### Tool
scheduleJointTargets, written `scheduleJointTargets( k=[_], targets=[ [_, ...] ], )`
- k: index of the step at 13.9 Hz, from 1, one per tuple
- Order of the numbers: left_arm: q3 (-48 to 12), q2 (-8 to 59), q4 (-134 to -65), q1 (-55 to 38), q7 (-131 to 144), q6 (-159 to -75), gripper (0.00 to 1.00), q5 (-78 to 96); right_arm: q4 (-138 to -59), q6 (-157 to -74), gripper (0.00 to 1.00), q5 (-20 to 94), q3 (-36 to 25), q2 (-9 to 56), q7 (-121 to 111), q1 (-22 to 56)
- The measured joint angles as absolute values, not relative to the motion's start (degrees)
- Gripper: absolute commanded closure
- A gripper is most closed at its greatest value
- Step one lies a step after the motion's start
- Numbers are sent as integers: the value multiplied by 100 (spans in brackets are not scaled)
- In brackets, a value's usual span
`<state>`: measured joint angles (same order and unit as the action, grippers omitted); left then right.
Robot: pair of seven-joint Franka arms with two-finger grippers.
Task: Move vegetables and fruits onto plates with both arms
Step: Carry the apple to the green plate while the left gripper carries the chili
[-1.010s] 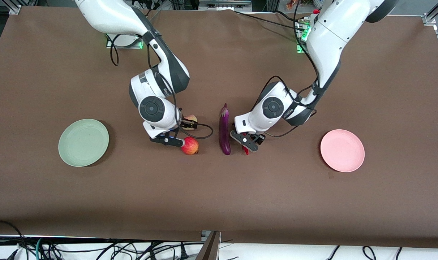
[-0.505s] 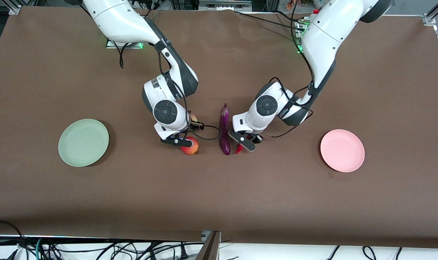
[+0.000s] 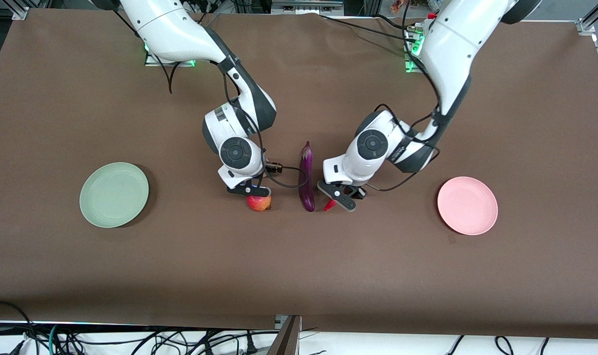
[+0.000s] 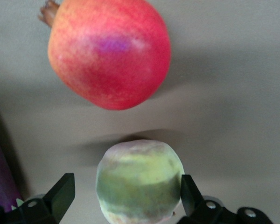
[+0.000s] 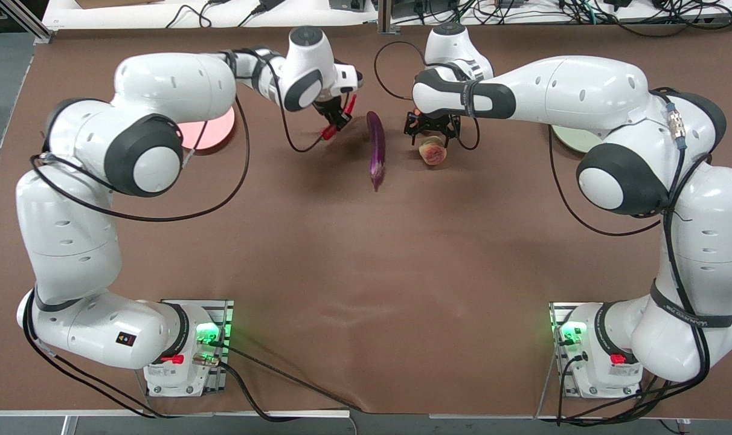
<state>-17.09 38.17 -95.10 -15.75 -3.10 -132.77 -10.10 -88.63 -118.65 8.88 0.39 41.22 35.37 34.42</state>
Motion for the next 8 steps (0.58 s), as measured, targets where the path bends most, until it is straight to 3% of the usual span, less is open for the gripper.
scheduleJointTargets(
  k=[3, 5, 8],
  targets=[
    [-1707, 3232, -9483, -1007, -1838, -12204, 98, -1010, -8893, -11845, 54, 884, 16, 4125, 3465, 3446],
    [-1701, 3045, -9484, -467, -3233, -11702, 98, -1010, -8903, -11835, 65, 884, 15, 4120, 3408, 3450],
    [-1688, 2996, -9492, 390, -5142, -11355, 94, -1009, -8902, -11828, 66, 884, 11, 4121, 3287, 3453]
  ],
)
